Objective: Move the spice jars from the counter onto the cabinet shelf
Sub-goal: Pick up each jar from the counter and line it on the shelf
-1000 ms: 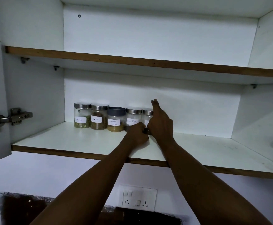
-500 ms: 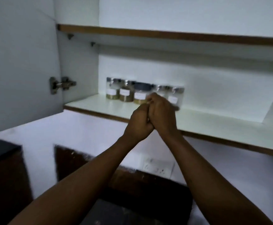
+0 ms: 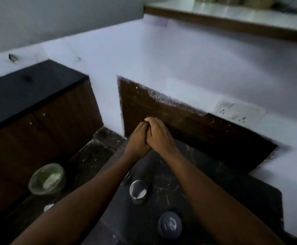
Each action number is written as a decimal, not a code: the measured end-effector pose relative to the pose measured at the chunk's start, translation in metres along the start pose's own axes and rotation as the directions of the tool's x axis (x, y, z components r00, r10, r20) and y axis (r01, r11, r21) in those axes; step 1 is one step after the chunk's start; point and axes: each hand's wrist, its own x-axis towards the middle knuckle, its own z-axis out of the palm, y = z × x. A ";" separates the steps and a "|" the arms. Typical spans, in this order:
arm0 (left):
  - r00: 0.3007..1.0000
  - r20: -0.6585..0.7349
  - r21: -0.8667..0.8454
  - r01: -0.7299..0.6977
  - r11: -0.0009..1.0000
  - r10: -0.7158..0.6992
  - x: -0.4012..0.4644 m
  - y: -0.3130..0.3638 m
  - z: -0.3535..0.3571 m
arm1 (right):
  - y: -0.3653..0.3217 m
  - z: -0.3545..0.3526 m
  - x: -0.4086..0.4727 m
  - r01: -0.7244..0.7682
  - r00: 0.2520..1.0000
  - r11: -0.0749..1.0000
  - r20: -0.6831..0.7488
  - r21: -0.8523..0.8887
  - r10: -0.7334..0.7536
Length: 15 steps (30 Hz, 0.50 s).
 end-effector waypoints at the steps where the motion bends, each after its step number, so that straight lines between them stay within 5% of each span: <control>1: 0.998 0.034 0.021 0.044 0.999 -0.044 -0.013 -0.019 0.003 | 0.001 0.024 -0.007 -0.040 0.998 0.999 0.047 0.008 0.040; 7: 0.940 0.211 0.276 0.206 0.939 -0.268 -0.084 -0.108 0.023 | 0.003 0.132 -0.055 -0.263 0.915 0.963 0.330 0.051 0.233; 11: 0.795 0.271 0.483 0.376 0.791 -0.543 -0.116 -0.141 0.036 | 0.003 0.170 -0.083 -0.333 0.852 0.942 0.442 0.040 0.282; 15: 0.781 0.318 0.471 0.361 0.805 -0.537 -0.128 -0.158 0.039 | 0.007 0.185 -0.097 -0.336 0.804 0.942 0.529 0.026 0.272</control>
